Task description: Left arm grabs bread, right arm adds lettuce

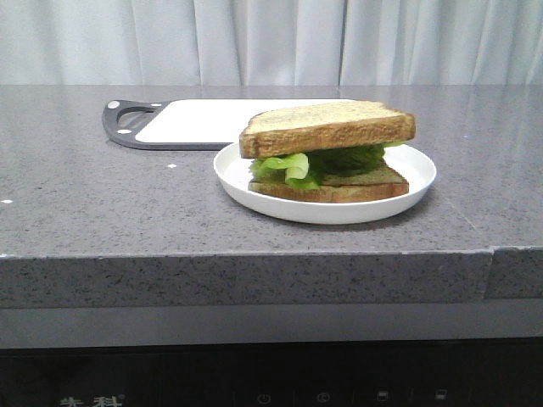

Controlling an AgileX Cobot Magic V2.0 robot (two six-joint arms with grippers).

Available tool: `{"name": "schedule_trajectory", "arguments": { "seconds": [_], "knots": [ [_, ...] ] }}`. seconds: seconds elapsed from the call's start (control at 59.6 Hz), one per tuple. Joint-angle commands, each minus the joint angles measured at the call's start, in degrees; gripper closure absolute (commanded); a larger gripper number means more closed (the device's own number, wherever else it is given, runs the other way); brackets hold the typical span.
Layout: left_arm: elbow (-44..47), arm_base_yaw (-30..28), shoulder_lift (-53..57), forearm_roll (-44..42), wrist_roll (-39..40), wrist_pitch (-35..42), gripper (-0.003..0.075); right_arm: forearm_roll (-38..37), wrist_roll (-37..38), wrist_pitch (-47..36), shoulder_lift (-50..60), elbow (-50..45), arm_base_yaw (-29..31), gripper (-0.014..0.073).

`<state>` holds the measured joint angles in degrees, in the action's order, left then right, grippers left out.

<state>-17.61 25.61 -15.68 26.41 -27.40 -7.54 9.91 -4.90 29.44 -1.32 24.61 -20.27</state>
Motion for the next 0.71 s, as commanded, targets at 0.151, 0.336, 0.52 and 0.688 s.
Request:
{"name": "schedule_trajectory", "arguments": {
  "seconds": [0.151,0.336,0.52,0.688],
  "knots": [
    [2.2,-10.2,3.4,-21.4,26.3,4.3,0.0741,-0.5,-0.2,-4.0,-0.9,1.3,0.3,0.0618],
    [7.0,-17.4,13.2,-21.6,25.9,-3.4,0.0741,-0.5,-0.2,-4.0,-0.9,1.3,0.3,0.0618],
    [12.5,-21.7,17.0,-21.6,25.9,-3.5,0.0741,-0.5,-0.2,-3.9,-0.8,1.3,0.3,0.0618],
    [16.5,-23.5,17.1,-21.5,25.9,-2.3,0.0741,-0.5,-0.2,-3.9,-0.8,1.3,0.3,0.0618]
  ]
}}
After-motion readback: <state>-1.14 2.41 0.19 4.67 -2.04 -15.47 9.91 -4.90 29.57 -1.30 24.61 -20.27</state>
